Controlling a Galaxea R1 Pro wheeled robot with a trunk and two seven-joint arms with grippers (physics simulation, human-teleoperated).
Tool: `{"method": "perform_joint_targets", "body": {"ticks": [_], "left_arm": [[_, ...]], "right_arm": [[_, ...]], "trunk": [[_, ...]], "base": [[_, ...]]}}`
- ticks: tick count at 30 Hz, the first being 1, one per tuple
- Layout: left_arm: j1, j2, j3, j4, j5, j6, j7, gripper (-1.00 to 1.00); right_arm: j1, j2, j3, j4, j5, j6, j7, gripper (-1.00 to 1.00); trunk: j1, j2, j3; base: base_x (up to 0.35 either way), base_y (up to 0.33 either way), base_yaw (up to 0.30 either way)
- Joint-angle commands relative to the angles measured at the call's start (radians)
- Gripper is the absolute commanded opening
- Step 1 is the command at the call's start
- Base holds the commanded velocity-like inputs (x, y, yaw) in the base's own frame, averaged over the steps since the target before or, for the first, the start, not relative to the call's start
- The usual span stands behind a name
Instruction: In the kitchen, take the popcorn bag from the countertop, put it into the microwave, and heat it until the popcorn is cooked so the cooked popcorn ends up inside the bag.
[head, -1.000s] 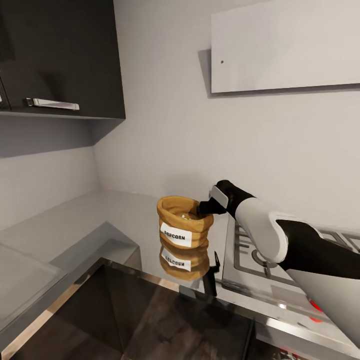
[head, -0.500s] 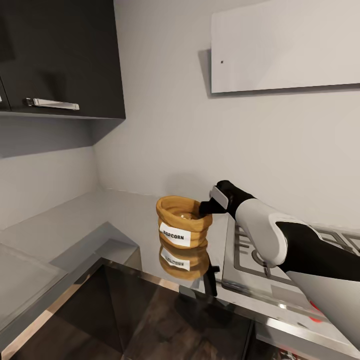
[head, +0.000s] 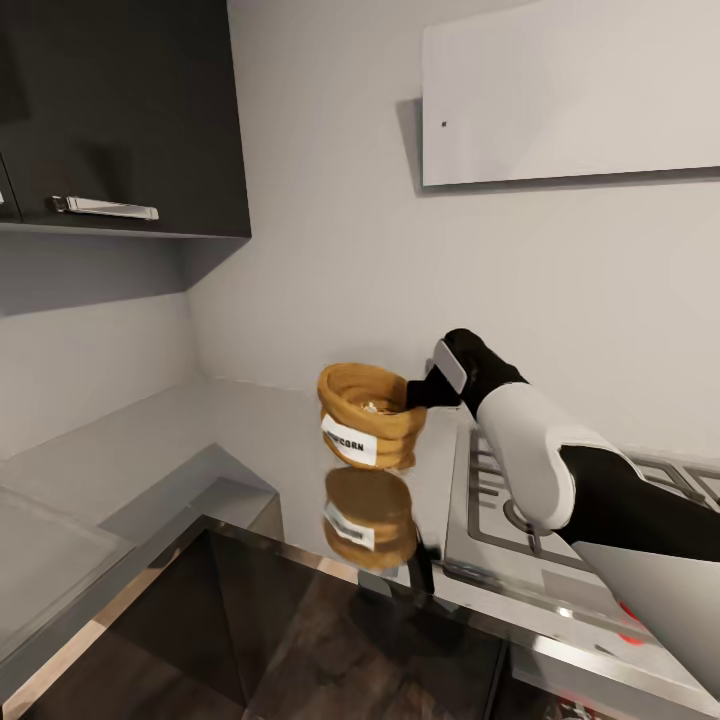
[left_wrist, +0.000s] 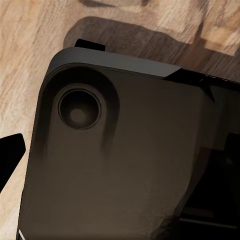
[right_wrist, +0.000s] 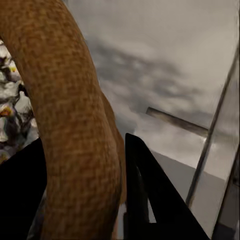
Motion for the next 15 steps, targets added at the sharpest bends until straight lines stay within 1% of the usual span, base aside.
{"method": "perform_joint_targets", "body": {"ticks": [1, 7, 11, 15], "left_arm": [[0.000, 0.000, 0.001, 0.000, 0.005, -0.002, 0.000, 1.00], [0.000, 0.000, 0.001, 0.000, 0.005, -0.002, 0.000, 1.00], [0.000, 0.000, 0.001, 0.000, 0.005, -0.002, 0.000, 1.00], [0.000, 0.000, 0.001, 0.000, 0.005, -0.002, 0.000, 1.00]], "right_arm": [[0.000, 0.001, -0.009, -0.014, 0.001, 0.004, -0.006, -1.00], [0.000, 0.001, -0.012, -0.047, 0.002, 0.004, -0.009, -1.00], [0.000, 0.001, -0.010, -0.114, 0.002, 0.004, -0.013, -1.00], [0.000, 0.001, -0.010, -0.123, 0.003, 0.004, -0.014, -1.00]], "trunk": [[0.000, -0.001, -0.001], [0.000, -0.001, -0.001], [0.000, -0.001, -0.001], [0.000, -0.001, -0.001]], "base": [[0.000, 0.000, 0.000], [0.000, 0.000, 0.000], [0.000, 0.000, 0.000], [0.000, 0.000, 0.000]]}}
